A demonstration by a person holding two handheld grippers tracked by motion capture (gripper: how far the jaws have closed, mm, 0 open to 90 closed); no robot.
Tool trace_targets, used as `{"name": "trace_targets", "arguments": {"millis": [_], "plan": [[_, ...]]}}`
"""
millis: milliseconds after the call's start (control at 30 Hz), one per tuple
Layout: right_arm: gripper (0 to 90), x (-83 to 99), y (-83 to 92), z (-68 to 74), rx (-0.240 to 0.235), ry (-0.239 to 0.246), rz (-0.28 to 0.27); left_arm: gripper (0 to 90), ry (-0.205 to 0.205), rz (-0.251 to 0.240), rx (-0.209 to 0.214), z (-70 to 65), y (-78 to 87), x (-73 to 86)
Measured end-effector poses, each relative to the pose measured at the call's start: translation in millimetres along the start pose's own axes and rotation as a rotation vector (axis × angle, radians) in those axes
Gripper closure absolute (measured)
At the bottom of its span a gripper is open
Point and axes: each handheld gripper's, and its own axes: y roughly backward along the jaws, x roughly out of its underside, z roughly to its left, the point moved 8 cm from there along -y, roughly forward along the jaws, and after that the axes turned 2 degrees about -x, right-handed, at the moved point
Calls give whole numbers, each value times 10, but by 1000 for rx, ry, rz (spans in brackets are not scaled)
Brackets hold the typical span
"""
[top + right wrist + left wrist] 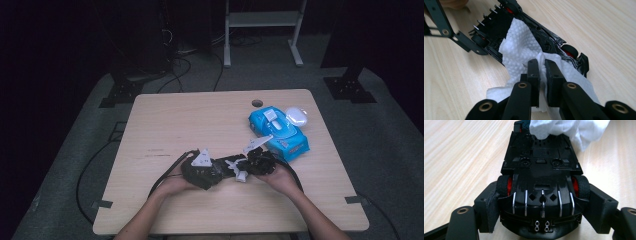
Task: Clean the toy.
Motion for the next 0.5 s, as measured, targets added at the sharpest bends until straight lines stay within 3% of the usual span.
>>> {"name": "trace_targets", "arguments": {"millis": [100,233,333,400,500], "plan": [[822,11,-3,30,10,25,-9,211,75,-11,61,20,25,9],[822,41,5,50,2,23,-36,181,164,-21,100,78,57,22],[825,58,8,66,9,30,-51,166,209,-20,124,95,56,29],[827,74,12,86,7,46,-60,156,311,-9,169,117,38,42],[828,87,16,103,2,60,-67,151,367,-11,197,154,31,47]]}}
